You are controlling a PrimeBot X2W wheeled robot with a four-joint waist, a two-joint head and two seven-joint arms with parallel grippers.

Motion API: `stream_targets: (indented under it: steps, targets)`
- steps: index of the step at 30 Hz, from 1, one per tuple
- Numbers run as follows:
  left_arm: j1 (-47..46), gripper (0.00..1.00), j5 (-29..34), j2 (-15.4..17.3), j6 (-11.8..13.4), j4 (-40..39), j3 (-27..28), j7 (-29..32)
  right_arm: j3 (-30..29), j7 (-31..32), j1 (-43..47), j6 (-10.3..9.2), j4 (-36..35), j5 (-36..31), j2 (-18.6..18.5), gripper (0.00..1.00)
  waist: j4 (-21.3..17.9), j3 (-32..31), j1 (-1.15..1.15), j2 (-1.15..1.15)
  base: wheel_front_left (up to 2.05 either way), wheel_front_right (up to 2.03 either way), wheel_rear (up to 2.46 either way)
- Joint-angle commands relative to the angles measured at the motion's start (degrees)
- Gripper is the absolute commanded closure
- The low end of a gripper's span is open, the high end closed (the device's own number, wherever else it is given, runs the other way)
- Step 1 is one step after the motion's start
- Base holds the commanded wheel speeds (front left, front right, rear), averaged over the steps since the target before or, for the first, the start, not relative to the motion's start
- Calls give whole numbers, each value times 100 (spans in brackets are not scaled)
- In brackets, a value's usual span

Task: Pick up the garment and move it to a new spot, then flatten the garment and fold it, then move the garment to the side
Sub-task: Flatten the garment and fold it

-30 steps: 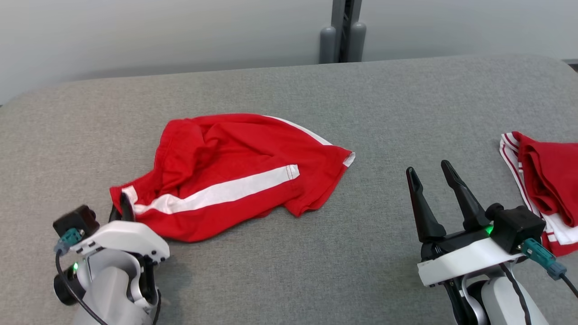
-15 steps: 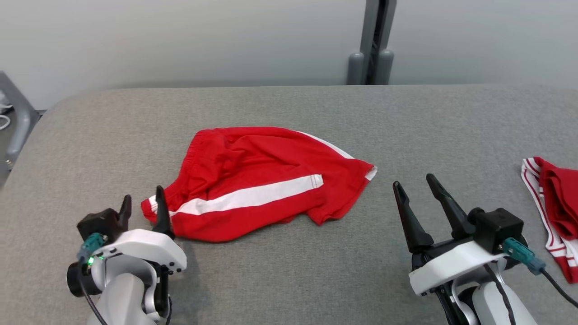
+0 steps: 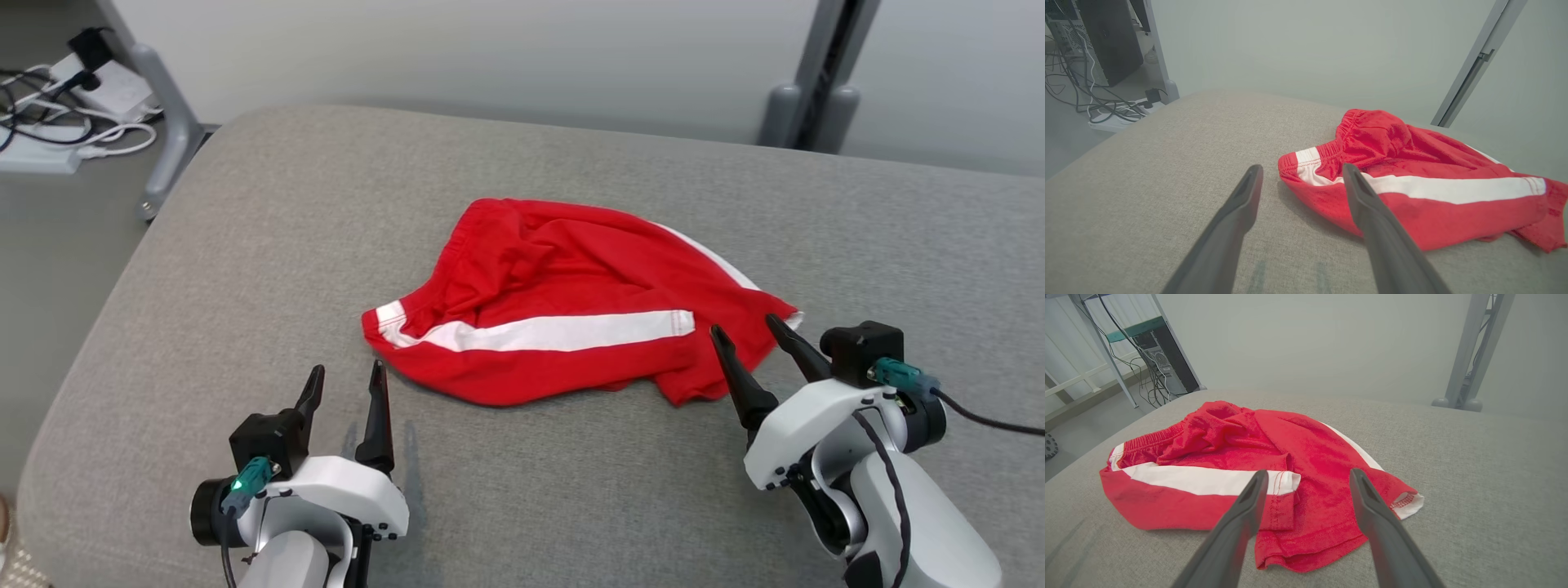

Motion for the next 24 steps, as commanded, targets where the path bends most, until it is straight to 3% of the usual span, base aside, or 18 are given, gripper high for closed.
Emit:
stream_targets:
  steps: [1,11,12,13,14,24]
  targets:
    - [19,0,-63,20,58,-55,-58,-21,56,30,-156,-3,201,124,-44,0,176,121,0,0,0,0,0]
    - [-107,0,-227,17,239,-172,-310,-21,518,-77,-824,-3,1275,794,-111,0,437,348,0,0,0,0,0]
    - [-116,0,-240,18,245,-179,-319,-21,575,-113,-862,-3,1329,835,-119,13,444,357,0,0,0,0,0]
    - [-127,0,-248,20,241,-182,-323,-21,648,-164,-898,-3,1359,883,-126,93,450,363,0,0,0,0,0]
    - [-138,0,-253,18,248,-183,-333,-21,731,-219,-919,-3,1384,926,-121,100,453,365,0,0,0,0,0]
    - [-39,0,-211,17,270,-96,-230,-22,1716,-668,-705,-3,1115,1318,-128,100,209,116,0,0,0,0,0]
